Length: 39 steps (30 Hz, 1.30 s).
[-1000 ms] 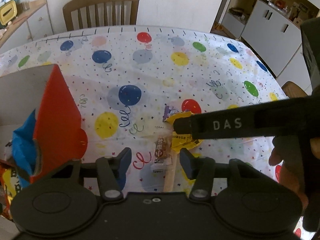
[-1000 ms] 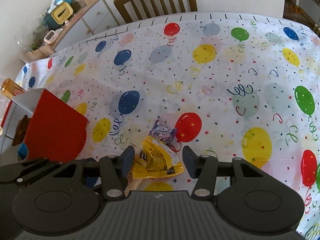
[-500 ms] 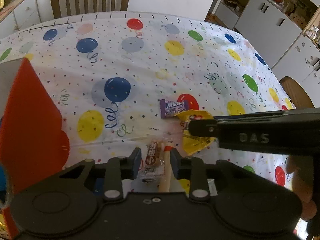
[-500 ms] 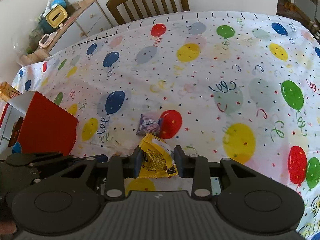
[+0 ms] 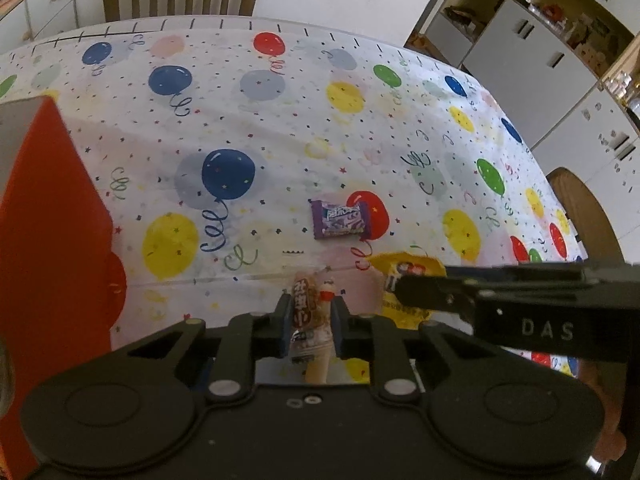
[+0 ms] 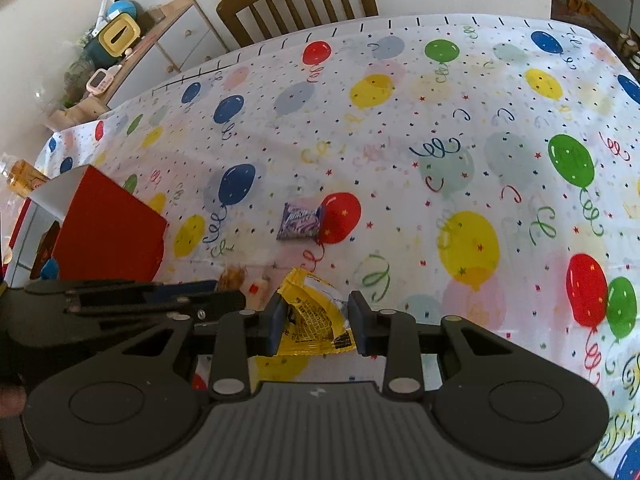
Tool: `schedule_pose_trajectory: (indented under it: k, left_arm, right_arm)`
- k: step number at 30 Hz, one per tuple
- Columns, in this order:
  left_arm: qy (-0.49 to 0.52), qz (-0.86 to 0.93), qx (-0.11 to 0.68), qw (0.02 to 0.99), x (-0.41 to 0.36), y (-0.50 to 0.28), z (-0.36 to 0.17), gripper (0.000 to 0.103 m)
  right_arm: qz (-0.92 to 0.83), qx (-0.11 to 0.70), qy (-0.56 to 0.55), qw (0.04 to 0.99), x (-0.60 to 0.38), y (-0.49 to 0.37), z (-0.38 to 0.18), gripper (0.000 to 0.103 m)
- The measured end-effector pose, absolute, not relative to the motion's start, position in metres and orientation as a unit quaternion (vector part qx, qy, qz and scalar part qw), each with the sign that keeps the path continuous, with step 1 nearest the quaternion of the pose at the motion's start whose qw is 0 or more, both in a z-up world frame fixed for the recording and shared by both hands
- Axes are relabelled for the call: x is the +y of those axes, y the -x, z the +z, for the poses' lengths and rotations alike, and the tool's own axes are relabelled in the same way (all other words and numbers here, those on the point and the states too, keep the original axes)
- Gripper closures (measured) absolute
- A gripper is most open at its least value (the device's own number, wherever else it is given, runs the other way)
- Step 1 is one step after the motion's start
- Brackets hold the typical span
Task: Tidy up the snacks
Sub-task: 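Grasp the small wrapped snack with the left tool while the right tool grasps the yellow M&M's packet, then carry the wrapped snack and M&M's packet over the white box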
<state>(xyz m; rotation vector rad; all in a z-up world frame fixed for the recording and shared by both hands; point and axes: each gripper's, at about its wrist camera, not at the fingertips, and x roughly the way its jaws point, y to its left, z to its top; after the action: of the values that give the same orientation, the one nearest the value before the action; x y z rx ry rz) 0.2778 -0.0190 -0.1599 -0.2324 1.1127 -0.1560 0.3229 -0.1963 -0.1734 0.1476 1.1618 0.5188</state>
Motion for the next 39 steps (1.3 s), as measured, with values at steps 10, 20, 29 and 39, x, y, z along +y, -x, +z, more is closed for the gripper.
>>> schedule_pose_trajectory:
  k: [10, 20, 29, 39]
  left_arm:
    - [0.106, -0.067, 0.508, 0.852, -0.013, -0.254, -0.135, 0.087]
    - [0.099, -0.063, 0.490, 0.864, 0.000, -0.218, -0.098, 0.087]
    - [0.104, -0.053, 0.472, 0.874, 0.028, -0.185, -0.064, 0.087]
    - [0.103, -0.036, 0.450, 0.886, 0.068, -0.162, -0.038, 0.087]
  right_arm:
    - [0.261, 0.518, -0.064, 0.812, -0.198, -0.290, -0.139, 0.070]
    - [0.294, 0.486, -0.053, 0.821, -0.180, -0.255, -0.093, 0.070]
    - [0.323, 0.461, -0.036, 0.826, -0.146, -0.232, -0.061, 0.070]
    - [0.353, 0.439, -0.021, 0.826, -0.098, -0.222, -0.038, 0.070]
